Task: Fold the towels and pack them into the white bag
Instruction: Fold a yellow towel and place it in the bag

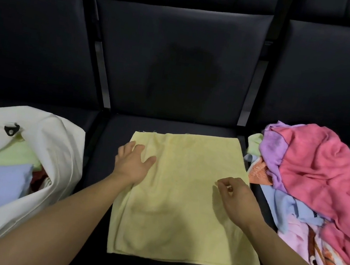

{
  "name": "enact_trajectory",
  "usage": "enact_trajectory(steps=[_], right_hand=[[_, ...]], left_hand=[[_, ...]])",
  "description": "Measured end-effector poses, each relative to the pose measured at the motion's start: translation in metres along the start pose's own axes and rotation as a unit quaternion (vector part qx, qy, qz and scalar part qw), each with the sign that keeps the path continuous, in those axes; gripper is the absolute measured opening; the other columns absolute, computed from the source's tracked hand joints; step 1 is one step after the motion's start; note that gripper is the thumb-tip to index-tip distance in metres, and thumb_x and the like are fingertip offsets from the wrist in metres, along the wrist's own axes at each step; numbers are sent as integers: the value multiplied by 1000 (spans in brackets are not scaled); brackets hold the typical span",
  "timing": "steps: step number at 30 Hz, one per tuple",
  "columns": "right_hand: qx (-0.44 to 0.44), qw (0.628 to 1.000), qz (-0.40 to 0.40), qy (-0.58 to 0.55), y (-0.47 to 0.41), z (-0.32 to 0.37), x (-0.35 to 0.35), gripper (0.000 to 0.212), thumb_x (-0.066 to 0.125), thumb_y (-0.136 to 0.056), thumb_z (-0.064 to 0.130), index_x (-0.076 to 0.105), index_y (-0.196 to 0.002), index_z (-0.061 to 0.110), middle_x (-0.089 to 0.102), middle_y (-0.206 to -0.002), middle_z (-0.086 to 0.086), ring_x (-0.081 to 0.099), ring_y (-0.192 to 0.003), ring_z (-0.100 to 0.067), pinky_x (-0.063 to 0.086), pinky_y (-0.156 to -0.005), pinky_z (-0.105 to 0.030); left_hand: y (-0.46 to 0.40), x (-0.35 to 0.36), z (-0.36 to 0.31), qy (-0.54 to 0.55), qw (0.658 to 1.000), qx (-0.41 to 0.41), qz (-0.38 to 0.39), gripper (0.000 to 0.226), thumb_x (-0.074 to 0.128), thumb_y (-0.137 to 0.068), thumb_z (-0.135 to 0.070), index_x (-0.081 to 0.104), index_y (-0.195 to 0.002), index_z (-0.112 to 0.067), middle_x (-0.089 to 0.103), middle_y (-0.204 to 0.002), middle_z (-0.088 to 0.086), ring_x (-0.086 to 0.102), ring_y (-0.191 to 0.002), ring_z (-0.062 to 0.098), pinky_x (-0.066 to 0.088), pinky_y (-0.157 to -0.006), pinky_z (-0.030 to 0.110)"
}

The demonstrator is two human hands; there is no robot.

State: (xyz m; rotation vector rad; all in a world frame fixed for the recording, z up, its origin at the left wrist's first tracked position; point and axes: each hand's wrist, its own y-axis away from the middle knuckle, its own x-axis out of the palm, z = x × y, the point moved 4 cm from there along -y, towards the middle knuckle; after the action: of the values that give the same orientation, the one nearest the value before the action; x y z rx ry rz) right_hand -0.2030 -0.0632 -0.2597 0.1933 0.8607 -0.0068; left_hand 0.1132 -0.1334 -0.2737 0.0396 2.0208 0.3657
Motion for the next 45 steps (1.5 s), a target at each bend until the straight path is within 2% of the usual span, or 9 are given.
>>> enact_trajectory(steps=[3, 8, 18, 23, 29, 34, 39, 42, 45], right_hand=[[10, 1000, 9, -6, -1, -2, 1, 16, 54, -101, 29, 70, -103, 24, 61, -106, 3, 60, -96, -17, 49, -90, -38], [2, 999, -35, -4, -3, -3, -3, 15, 58, -99, 21, 73, -103, 20, 58, -108, 2, 57, -102, -18, 44, -93, -32], [24, 998, -7, 63, -2, 0, -2, 28, 53, -101, 27, 67, -123, 17, 46, -137, -4, 36, -132, -23, 26, -113, -32], [30, 997, 8, 71, -2, -1, -3, 30, 51, -102, 30, 65, -126, 18, 43, -141, -5, 35, -132, -24, 25, -112, -32], [28, 996, 14, 88, -2, -5, 2, 33, 50, -101, 35, 64, -128, 21, 42, -144, -4, 37, -133, -25, 27, -110, -34], [27, 994, -19, 104, -2, -4, 0, 32, 53, -100, 35, 65, -128, 22, 44, -143, -2, 38, -132, -25, 32, -107, -36], [53, 993, 9, 105, -2, -10, 4, 34, 50, -101, 38, 63, -129, 26, 40, -146, -2, 36, -134, -28, 32, -109, -40], [81, 994, -20, 66, -4, -11, -4, 30, 55, -99, 33, 64, -126, 23, 44, -140, -7, 43, -127, -33, 34, -105, -40], [133, 989, -57, 15, -8, -19, -12, 30, 60, -96, 27, 60, -123, 15, 50, -129, -15, 54, -114, -40, 40, -103, -44]], left_hand=[[-9, -2, -6, -7, 996, -23, -80, 54, 55, -95, -60, 54, -134, -24, 40, -139, 2, 33, -129, 24, 29, -111, 38], [-25, 1, -9, 52, 993, -76, -71, 36, 62, -97, -45, 63, -121, -19, 51, -129, 7, 40, -126, 27, 42, -104, 41], [-12, -14, -20, 139, 978, 44, -152, 15, 58, -100, -7, 57, -98, -22, 62, -92, -4, 61, -82, 15, 52, -69, 32], [-8, -16, -23, 134, 978, 89, -132, 32, 49, -101, -2, 68, -90, -24, 56, -107, -9, 59, -91, 8, 44, -78, 20], [-4, -25, -19, 150, 974, 121, -116, 42, 44, -103, 1, 60, -137, -18, 46, -132, -17, 57, -104, 4, 46, -95, 18], [-17, -35, -5, 122, 983, 89, -101, 50, 40, -102, 6, 51, -147, -12, 45, -146, -6, 47, -129, 10, 35, -108, 21], [-27, -27, 17, 31, 998, 11, -48, 40, 40, -95, 9, 63, -120, -11, 44, -147, 12, 49, -120, 29, 45, -94, 31], [-13, -31, 12, 40, 997, -21, -67, 39, 51, -101, -10, 50, -140, -13, 34, -148, 11, 35, -132, 31, 41, -103, 38], [15, -34, 14, 40, 994, -40, -89, 32, 62, -97, -30, 54, -123, -13, 41, -133, 11, 45, -121, 29, 45, -96, 38]])
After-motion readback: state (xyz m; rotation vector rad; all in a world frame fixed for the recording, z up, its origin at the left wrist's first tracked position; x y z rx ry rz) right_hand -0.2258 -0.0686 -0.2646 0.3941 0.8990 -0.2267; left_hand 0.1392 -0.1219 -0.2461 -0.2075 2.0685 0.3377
